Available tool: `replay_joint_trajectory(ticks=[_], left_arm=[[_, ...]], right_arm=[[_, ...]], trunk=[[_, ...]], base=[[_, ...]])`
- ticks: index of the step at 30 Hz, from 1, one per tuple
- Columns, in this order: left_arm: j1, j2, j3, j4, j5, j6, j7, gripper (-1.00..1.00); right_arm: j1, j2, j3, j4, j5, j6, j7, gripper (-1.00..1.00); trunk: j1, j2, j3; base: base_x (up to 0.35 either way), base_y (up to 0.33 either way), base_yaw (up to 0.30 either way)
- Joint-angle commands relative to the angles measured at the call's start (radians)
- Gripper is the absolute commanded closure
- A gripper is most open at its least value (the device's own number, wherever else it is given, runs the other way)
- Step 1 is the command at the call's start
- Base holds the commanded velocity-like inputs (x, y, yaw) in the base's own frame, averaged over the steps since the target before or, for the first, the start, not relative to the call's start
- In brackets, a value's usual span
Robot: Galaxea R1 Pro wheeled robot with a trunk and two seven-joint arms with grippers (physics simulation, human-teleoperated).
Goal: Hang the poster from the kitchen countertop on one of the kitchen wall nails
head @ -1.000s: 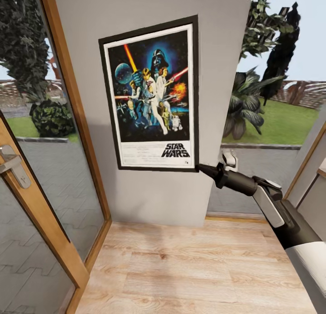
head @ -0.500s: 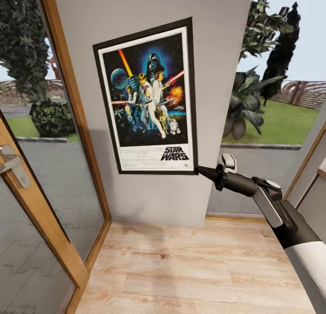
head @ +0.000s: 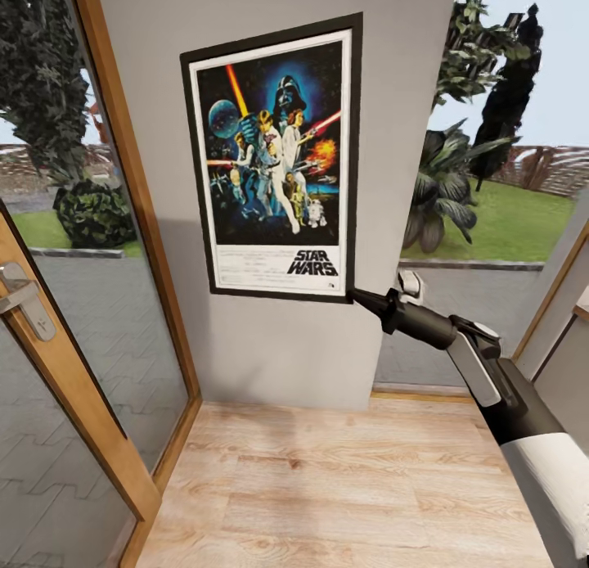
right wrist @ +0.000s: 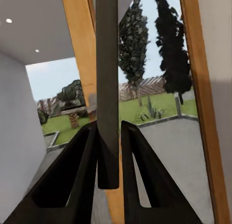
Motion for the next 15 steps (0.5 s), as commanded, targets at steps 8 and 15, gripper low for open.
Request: replay_joint_trajectory(ticks=[8,15], left_arm=[[0.0,-0.001,0.002,-0.003,0.002,0.007,-0.005,-1.0],[0.0,-0.001,0.002,-0.003,0.002,0.007,-0.005,-1.0]], right_arm=[[-0.016,0.044,-0.021,-0.001,-0.015,0.013,-0.059,1.0],[-0.03,0.065,-0.024,-0.001,-0.015,0.013,-0.066,1.0]], trunk=[[0.001,-0.002,-0.002],[0.001,-0.002,-0.002]], base=[[0.0,0.0,0.0],[0.0,0.0,0.0]])
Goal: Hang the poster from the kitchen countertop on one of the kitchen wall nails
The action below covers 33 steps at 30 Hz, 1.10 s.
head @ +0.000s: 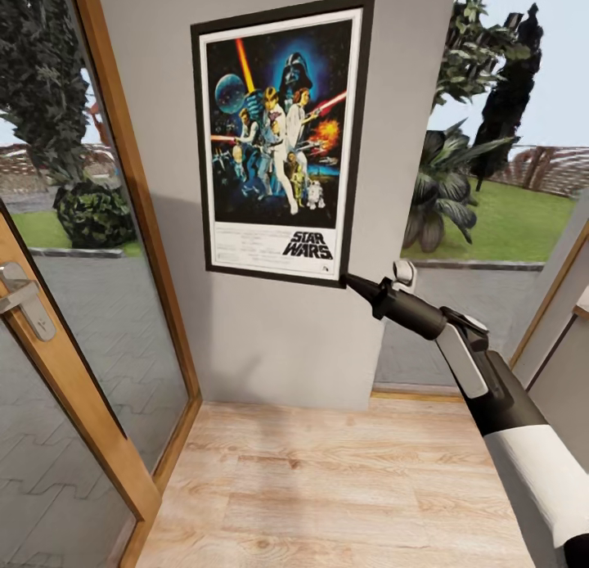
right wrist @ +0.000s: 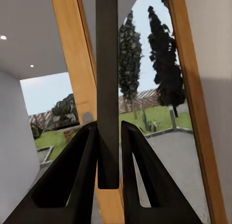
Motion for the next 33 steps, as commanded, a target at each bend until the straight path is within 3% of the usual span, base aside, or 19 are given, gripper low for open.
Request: replay_joint_trajectory(ticks=[1,21,33], left_arm=[[0.0,0.0,0.002,-0.003,0.003,0.007,-0.006,-1.0],[0.0,0.0,0.002,-0.003,0.002,0.007,-0.006,-1.0],[0.0,0.001,0.002,-0.003,0.002,0.007,-0.006,-1.0]], right_arm=[[-0.002,0.0,0.002,0.0,-0.013,0.012,0.003,1.0],[-0.002,-0.001,0.002,0.001,-0.013,0.014,0.013,1.0],[-0.001,-0.001,0.002,0.001,-0.014,-0.01,0.069,1.0]], trunk=[[0.001,-0.002,-0.002],[0.001,-0.002,-0.002],[0.001,-0.002,-0.002]], base=[[0.0,0.0,0.0],[0.0,0.0,0.0],[0.0,0.0,0.0]])
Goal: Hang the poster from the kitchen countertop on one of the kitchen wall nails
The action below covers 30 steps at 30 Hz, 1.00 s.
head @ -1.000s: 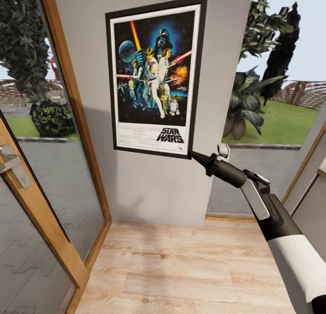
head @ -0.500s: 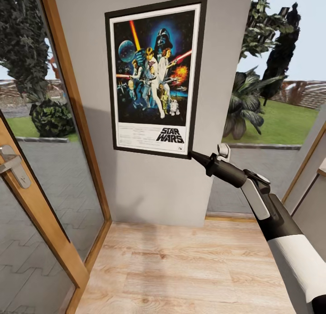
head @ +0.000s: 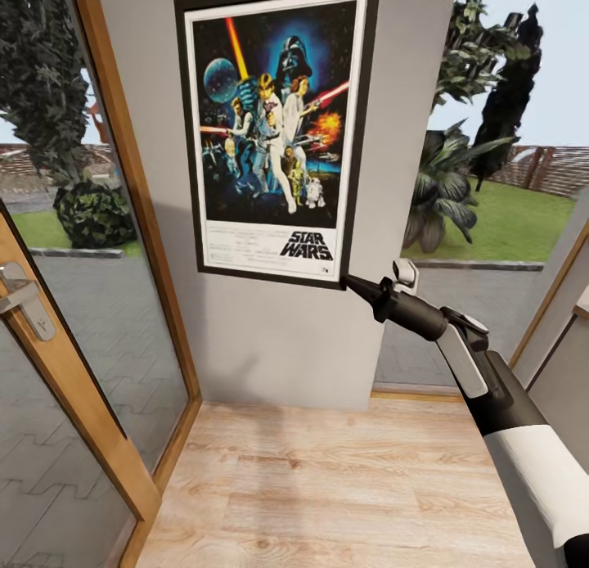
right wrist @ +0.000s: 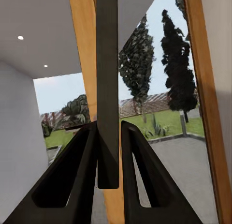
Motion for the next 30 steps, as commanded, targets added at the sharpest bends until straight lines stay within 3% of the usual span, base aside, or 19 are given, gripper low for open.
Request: replay_joint_trajectory(ticks=[1,30], left_arm=[[0.0,0.0,0.002,-0.003,0.003,0.007,-0.006,-1.0],[0.0,0.0,0.002,-0.004,0.003,0.007,-0.006,-1.0]], right_arm=[[-0.001,-0.001,0.003,0.001,-0.013,0.005,0.005,1.0],[-0.001,-0.003,0.005,0.009,-0.01,-0.006,0.005,1.0]], trunk=[[0.001,-0.002,-0.002],[0.001,-0.002,-0.002]], base=[[0.0,0.0,0.0],[0.0,0.0,0.0]])
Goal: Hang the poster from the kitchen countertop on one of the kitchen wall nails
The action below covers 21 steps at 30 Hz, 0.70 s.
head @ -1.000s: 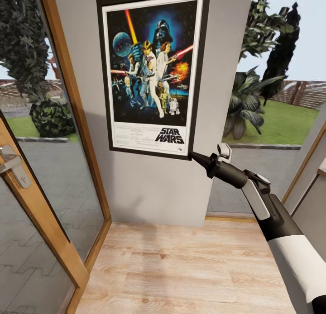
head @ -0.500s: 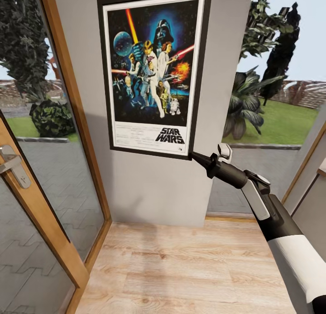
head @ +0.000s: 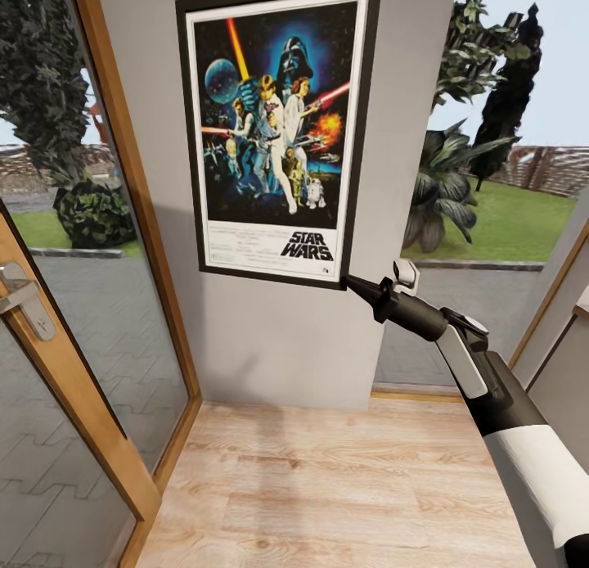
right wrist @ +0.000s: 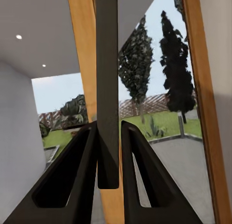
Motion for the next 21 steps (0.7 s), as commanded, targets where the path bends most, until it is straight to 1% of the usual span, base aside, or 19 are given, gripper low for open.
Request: replay_joint_trajectory(ticks=[1,15,21], left_arm=[[0.0,0.0,0.002,-0.003,0.002,0.007,-0.006,-1.0],[0.0,0.0,0.002,-0.003,0.003,0.008,-0.006,-1.0],[0.0,-0.001,0.002,-0.003,0.003,0.008,-0.006,-1.0]], right_arm=[[-0.001,-0.001,0.002,0.0,-0.011,0.014,0.003,1.0],[-0.001,0.0,0.005,-0.001,-0.006,0.014,-0.003,1.0],[-0.001,0.0,0.005,-0.001,-0.006,0.014,-0.003,1.0]], trunk=[[0.001,-0.002,-0.002],[0.001,-0.002,-0.002],[0.001,-0.002,-0.002]], base=[[0.0,0.0,0.0],[0.002,0.0,0.0],[0.115,0.0,0.0]])
